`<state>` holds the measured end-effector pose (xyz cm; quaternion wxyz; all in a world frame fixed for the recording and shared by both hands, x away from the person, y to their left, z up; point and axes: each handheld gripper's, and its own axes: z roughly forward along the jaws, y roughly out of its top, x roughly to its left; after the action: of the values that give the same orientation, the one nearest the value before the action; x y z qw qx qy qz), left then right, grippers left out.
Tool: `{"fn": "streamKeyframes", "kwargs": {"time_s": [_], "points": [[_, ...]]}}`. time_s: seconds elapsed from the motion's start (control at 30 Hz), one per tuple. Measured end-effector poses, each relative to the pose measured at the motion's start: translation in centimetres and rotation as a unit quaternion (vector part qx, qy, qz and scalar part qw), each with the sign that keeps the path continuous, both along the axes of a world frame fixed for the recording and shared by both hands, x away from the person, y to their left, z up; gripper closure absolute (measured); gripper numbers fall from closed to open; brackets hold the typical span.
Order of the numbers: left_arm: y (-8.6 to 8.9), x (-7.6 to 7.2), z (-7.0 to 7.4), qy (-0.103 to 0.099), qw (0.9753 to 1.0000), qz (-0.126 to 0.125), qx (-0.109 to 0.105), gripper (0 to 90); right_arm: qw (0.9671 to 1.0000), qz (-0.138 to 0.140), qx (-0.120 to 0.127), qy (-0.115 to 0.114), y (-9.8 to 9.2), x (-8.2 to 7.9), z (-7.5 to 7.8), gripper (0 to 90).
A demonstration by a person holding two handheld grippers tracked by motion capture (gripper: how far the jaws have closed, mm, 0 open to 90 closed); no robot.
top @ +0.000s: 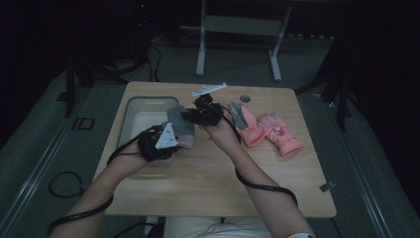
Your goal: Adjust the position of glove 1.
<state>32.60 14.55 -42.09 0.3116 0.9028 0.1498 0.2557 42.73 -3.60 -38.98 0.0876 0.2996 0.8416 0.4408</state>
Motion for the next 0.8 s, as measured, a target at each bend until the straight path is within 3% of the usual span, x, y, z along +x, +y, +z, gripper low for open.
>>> {"fn": "streamKeyframes", "kwargs": {"time_s": [0.23,0.43,0.6,0.8], "points": [[2.9,0.3,0.1,0.010,0.9996,0.020,0.018,69.7,0.9997,0.020,0.008,0.011,3.4,0.6,-0.1,76.5],[5.1,1.0,-0.2,0.023,0.9989,0.033,0.021,69.6,0.9996,0.027,0.000,0.012,6.1,1.5,-0.7,76.5],[6.0,1.8,-1.1,0.027,0.9978,0.043,0.044,69.6,0.9995,0.020,0.005,0.024,7.6,2.7,-2.4,76.5],[6.7,3.6,-2.4,0.049,0.9967,0.049,0.042,69.6,0.9992,0.011,0.007,0.039,8.3,3.9,-3.9,76.4]]}}
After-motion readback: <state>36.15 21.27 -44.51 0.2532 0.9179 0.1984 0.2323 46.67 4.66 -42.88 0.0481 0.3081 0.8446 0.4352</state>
